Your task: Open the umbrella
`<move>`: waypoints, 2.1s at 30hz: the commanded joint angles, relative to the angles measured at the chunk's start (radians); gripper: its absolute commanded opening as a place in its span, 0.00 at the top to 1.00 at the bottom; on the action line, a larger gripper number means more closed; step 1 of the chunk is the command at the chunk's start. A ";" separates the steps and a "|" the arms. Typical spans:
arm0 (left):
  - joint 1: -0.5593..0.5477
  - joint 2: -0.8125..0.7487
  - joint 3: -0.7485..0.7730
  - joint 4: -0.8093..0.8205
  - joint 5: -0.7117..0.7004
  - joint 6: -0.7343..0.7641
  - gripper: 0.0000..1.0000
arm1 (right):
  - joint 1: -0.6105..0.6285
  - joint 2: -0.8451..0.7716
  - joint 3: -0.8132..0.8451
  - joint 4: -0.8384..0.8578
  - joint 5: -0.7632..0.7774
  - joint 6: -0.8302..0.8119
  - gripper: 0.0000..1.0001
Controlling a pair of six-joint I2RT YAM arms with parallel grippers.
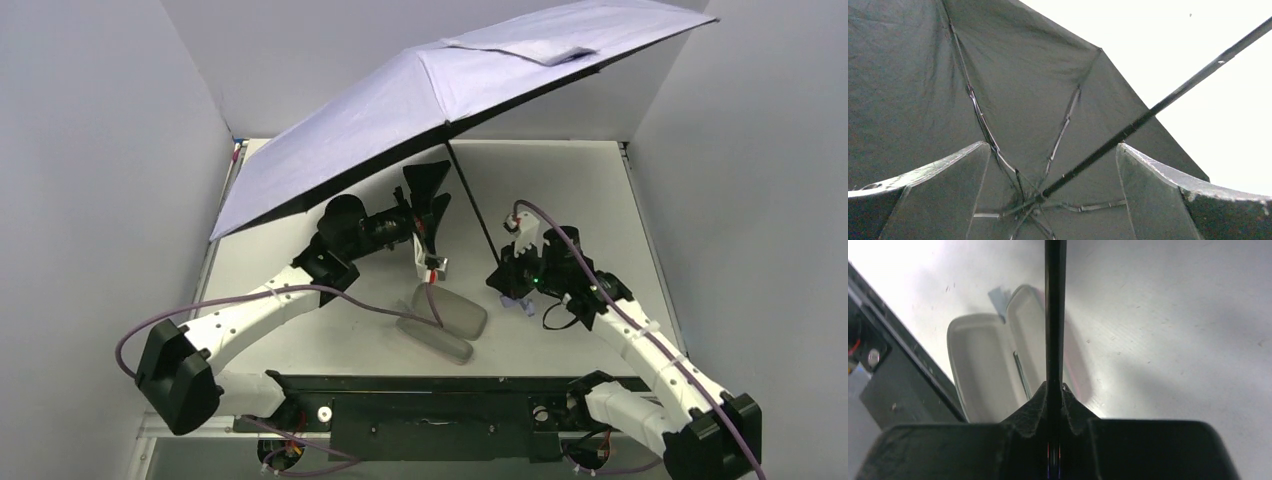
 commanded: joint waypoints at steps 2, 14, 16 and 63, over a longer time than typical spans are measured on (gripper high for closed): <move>-0.045 -0.124 -0.049 -0.111 -0.085 -0.180 0.03 | -0.004 -0.202 -0.125 0.310 0.201 0.239 1.00; -0.053 -0.177 0.025 -0.382 -0.409 -0.689 0.03 | 0.146 -0.447 -0.340 0.376 0.696 0.403 1.00; -0.050 -0.214 -0.001 -0.457 -0.419 -0.721 0.03 | 0.151 -0.418 -0.363 0.422 0.733 0.428 1.00; 0.621 -0.191 0.049 -1.164 -0.528 -1.355 0.03 | -0.118 -0.586 -0.177 -0.093 0.821 -0.369 0.20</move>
